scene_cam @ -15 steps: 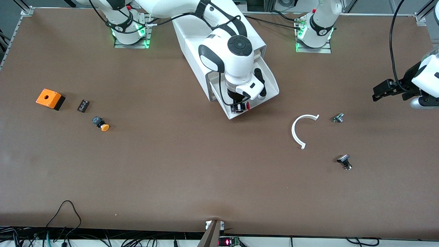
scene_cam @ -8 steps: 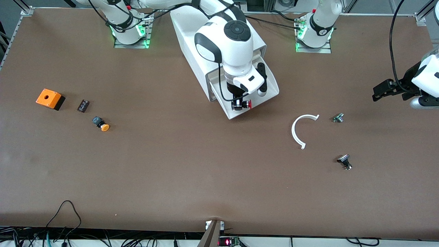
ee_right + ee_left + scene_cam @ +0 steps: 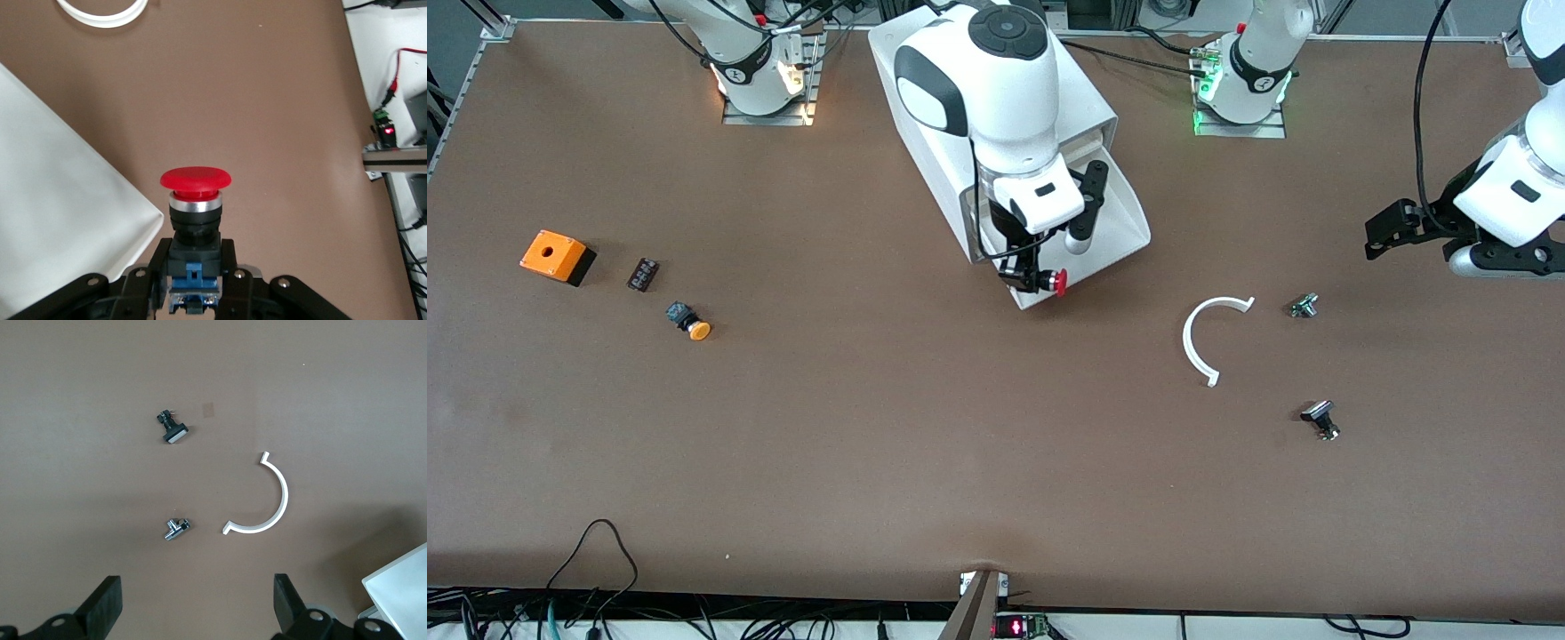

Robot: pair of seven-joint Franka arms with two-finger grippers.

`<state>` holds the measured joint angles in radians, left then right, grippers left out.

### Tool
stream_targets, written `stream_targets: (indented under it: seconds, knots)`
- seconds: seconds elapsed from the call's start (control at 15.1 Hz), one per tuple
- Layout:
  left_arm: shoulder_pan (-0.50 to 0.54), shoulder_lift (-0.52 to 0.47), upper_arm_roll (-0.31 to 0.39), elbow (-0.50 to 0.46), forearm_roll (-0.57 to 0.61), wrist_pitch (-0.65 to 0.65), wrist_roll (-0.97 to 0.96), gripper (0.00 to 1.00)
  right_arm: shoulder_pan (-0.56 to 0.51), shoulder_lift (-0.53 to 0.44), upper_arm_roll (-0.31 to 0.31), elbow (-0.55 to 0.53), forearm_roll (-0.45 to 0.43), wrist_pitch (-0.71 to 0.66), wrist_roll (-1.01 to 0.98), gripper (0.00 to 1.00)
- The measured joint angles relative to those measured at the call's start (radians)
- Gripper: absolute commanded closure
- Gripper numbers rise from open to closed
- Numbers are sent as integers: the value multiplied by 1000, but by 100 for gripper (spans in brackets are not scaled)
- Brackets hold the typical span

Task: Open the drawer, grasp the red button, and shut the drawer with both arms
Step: 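Lift the red button out with the right gripper while the left gripper reaches the drawer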

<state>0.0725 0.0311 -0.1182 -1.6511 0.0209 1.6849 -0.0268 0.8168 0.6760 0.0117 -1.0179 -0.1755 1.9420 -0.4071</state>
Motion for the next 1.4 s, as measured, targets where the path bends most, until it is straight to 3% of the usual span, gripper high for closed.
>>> stream_targets:
  seconds: [0.4, 0.73, 1.13, 1.4]
  knots:
    - [-3, 12, -9, -1, -11, 0, 1, 0, 0, -6, -16, 0, 0, -5, 343, 74]
    - [-44, 105, -13, -4, 6, 34, 1, 0, -21, -7, -63, 0, 24, -82, 560, 74]
    - [-57, 105, -13, -4, 6, 32, -116, 0, -104, -29, -99, -13, 98, -186, 654, 74]
    - [-100, 109, -16, -46, 6, 56, -208, 0, -217, -86, -104, -110, 150, -203, 667, 74]
